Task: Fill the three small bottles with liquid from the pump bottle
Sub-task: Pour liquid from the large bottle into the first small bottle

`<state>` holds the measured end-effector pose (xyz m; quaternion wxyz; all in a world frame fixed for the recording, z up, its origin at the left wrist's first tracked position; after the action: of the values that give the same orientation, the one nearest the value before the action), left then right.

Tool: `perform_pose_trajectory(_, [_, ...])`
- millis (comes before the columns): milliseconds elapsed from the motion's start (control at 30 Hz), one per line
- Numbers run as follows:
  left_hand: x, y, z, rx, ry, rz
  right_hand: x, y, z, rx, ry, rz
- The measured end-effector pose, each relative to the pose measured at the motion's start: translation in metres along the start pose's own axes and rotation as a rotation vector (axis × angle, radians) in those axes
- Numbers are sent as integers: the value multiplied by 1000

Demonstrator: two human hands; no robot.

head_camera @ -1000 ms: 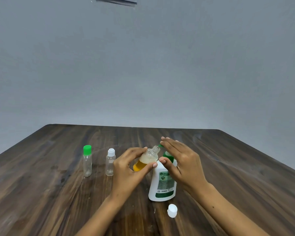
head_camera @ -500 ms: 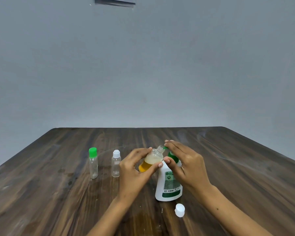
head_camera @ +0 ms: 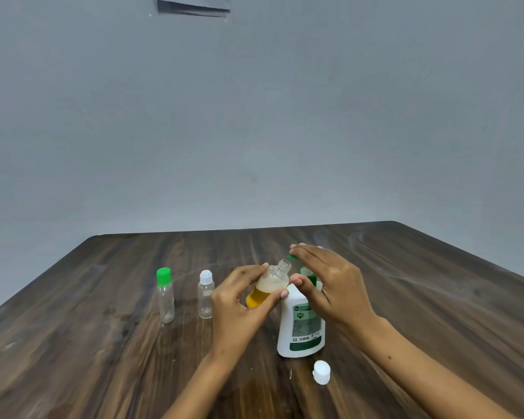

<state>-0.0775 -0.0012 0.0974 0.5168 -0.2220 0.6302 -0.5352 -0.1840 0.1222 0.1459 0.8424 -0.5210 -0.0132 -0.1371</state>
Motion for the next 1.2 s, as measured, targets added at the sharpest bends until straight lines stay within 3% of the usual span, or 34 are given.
perform_pose_trajectory(600, [-4, -1, 1, -9, 5, 1, 4, 9, -3, -19, -45, -80])
perform_pose_trajectory(1200, [-1, -1, 0, 2, -38, -38, -1, 0, 1, 97, 0, 7])
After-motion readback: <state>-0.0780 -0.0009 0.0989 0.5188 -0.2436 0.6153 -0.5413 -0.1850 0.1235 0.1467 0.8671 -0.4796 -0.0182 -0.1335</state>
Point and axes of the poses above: each hand's wrist, its own y-axis away from the middle knuckle, its own z-axis out of the back of the hand, x = y × z, the point moved 6 cm from there along -y, towards the middle knuckle, and after that the axes turned 10 degrees about -z, right-handed, at the moved point
